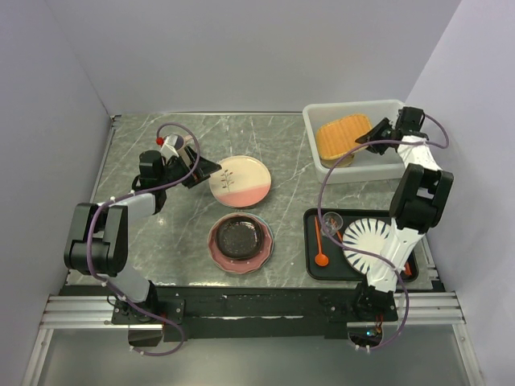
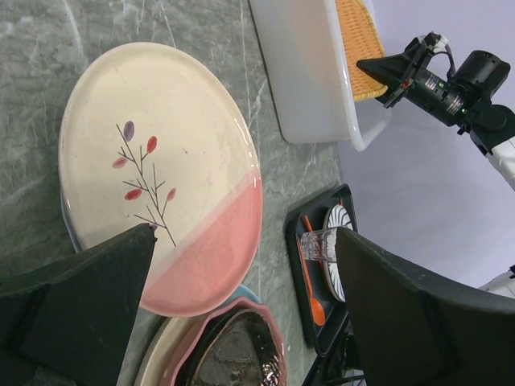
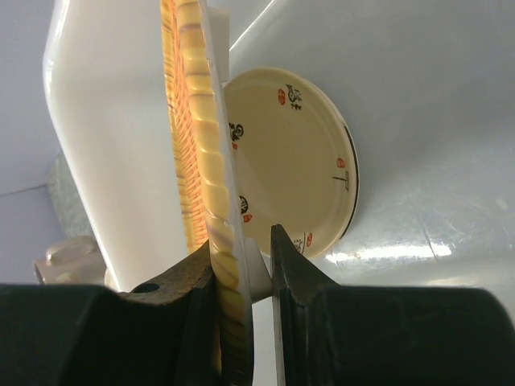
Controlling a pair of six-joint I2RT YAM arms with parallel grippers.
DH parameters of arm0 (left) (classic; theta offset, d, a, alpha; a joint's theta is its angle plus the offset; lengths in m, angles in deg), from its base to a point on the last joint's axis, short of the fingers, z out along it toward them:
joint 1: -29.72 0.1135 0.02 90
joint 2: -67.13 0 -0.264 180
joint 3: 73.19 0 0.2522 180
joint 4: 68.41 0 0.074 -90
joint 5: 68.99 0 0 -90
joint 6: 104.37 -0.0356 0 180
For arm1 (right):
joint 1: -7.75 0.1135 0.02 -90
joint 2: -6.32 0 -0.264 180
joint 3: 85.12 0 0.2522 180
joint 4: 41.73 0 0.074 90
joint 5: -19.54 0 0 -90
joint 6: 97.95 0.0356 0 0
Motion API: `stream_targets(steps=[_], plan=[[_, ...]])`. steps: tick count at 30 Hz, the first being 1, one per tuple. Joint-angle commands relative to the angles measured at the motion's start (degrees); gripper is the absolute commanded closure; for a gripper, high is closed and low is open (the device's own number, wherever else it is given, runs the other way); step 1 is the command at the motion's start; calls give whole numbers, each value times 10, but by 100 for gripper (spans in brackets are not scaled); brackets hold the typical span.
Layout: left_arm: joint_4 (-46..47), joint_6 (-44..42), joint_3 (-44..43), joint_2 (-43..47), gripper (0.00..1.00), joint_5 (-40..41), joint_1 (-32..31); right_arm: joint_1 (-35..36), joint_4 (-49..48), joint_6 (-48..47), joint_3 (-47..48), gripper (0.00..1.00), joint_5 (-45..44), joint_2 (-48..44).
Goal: Place the plates into the plastic bin on the countertop
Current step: Place the plate in the plastic bin.
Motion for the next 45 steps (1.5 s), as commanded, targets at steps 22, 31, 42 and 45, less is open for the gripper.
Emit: stream_targets(steps=[22,31,42,45], plan=[[10,-7,-10,6,1,-12,-4,47,106,-81,116,55,-131,34],[8,-8,-9,8,1,-15,-5,51,112,-88,105,36,-174,36],[-5,-15,-16,11,1,-13,-5,56,40,-66,9,24,-295,-59],[-5,-17,-17,8,1,-15,-5,56,16,-60,-19,20,-326,-91]])
